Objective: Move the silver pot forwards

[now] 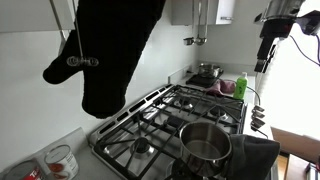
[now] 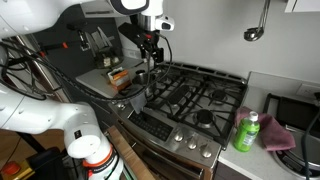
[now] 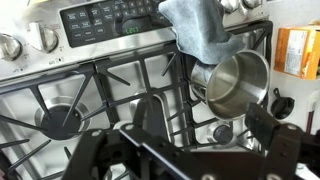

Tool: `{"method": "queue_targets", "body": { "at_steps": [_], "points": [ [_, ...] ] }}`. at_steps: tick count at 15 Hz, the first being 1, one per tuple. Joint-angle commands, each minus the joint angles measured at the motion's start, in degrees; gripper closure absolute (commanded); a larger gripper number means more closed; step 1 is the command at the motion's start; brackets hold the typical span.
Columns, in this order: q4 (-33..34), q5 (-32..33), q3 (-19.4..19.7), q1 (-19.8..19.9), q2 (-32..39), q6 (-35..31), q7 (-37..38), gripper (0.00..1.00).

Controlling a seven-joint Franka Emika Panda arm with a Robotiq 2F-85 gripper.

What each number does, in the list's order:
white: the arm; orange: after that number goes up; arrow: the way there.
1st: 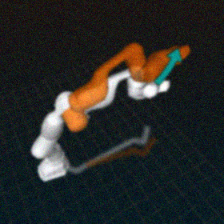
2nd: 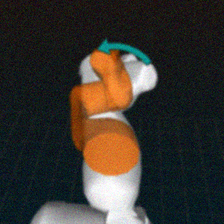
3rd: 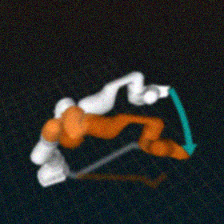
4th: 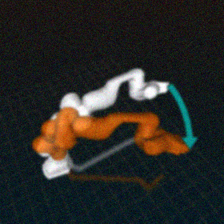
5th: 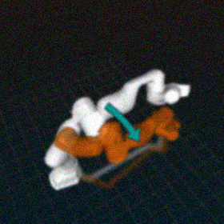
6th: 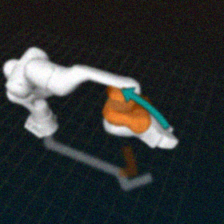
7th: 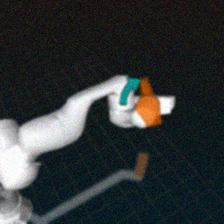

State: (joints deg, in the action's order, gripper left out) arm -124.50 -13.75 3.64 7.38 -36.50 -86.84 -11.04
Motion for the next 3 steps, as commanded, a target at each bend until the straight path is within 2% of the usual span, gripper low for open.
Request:
{"method": "queue_targets", "body": {
  "at_steps": [1,3],
  "points": [
    [0.2,0.8,1.2,-1.9,0.0,-0.1,0.9,0.00],
    [0.2,0.9,1.2,-1.9,0.0,-0.1,1.0,0.00]
  ]
}}
